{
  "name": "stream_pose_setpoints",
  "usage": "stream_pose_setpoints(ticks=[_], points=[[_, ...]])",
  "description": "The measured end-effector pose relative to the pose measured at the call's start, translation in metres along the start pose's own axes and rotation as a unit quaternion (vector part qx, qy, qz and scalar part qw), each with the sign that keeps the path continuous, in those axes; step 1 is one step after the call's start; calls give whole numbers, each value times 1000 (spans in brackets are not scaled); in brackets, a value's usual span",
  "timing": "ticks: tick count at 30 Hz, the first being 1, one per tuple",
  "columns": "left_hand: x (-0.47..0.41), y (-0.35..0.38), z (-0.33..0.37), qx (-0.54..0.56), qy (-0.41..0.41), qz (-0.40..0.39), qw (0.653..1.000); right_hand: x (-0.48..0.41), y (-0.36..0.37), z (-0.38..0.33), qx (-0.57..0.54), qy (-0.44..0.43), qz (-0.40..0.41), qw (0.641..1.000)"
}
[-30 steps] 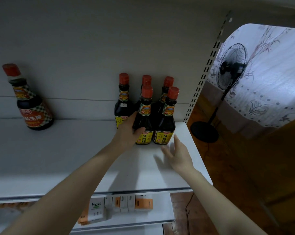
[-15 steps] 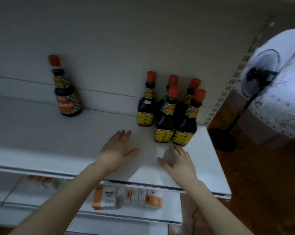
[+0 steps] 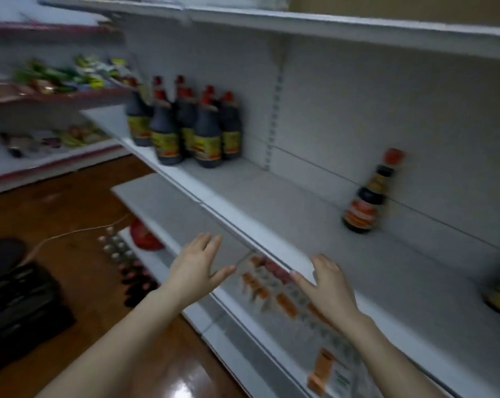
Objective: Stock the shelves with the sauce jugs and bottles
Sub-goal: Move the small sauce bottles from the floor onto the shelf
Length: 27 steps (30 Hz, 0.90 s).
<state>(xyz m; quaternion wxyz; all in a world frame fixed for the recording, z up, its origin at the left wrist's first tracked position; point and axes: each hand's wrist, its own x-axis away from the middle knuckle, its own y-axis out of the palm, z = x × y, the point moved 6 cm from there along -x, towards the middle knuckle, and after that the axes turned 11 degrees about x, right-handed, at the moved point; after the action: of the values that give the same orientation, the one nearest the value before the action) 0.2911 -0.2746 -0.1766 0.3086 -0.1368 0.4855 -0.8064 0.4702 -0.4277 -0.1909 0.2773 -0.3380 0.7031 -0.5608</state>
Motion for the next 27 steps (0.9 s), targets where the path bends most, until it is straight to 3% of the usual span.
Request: stream_pose_setpoints(ticks=[8, 15, 27], points=[[80, -119, -214, -39, -176, 82, 980, -59, 53, -241, -16, -173, -35, 984], [141, -144, -341, -13, -308, 91, 947, -90, 105, -392, 2, -285, -94, 954], [63, -178, -539, -10, -362, 26, 932, -213, 228, -573, 28, -303, -165, 938]])
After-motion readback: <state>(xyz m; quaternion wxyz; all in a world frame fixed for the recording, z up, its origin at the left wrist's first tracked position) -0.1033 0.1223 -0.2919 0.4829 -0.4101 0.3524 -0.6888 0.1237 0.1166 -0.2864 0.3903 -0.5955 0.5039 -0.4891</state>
